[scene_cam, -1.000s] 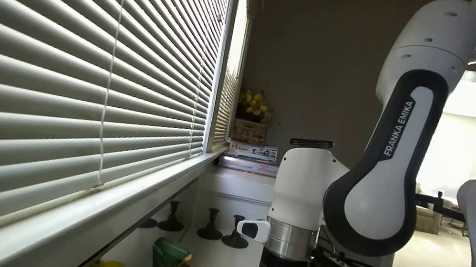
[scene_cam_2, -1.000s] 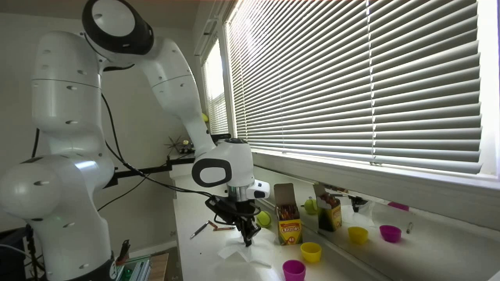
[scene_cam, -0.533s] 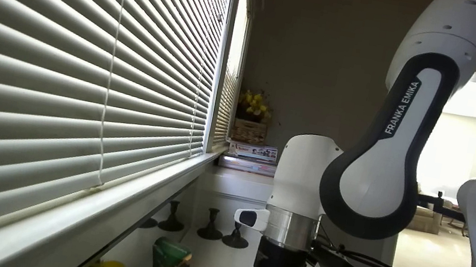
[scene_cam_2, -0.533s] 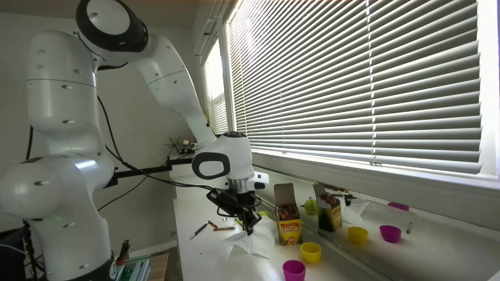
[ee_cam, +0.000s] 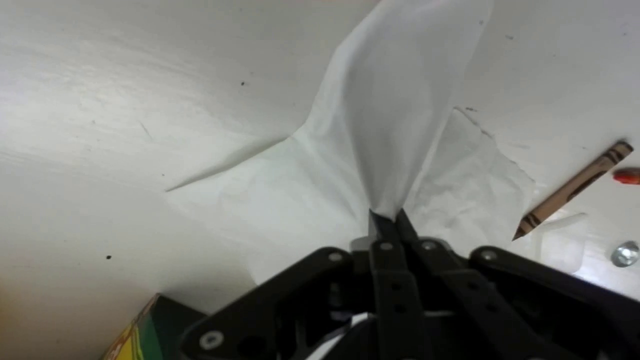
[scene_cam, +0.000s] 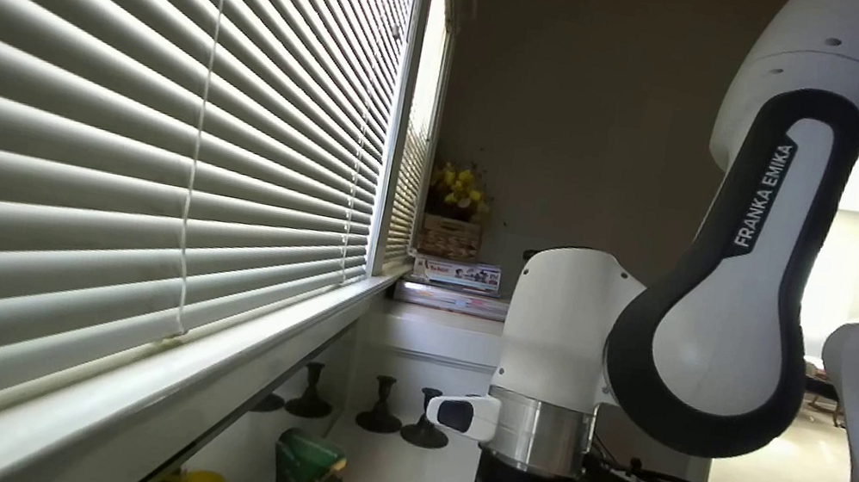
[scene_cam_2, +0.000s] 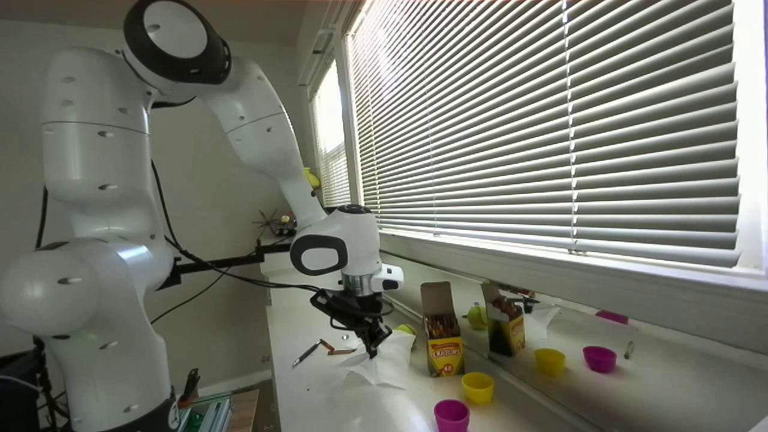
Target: Use the white napkin to wipe the counter.
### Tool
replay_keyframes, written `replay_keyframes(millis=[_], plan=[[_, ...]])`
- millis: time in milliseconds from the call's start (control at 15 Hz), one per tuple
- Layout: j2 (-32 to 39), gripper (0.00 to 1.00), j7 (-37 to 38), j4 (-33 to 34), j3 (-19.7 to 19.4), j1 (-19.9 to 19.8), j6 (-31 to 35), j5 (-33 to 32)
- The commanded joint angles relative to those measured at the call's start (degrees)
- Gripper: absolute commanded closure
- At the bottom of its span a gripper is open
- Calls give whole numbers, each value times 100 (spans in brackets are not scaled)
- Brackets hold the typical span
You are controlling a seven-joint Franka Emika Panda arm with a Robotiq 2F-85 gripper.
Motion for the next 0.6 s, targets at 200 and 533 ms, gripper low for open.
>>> replay_keyframes(millis=[200, 533], plan=[[327, 100, -274, -77, 104, 426, 552, 154], [779, 100, -417, -85, 226, 467, 1260, -52]])
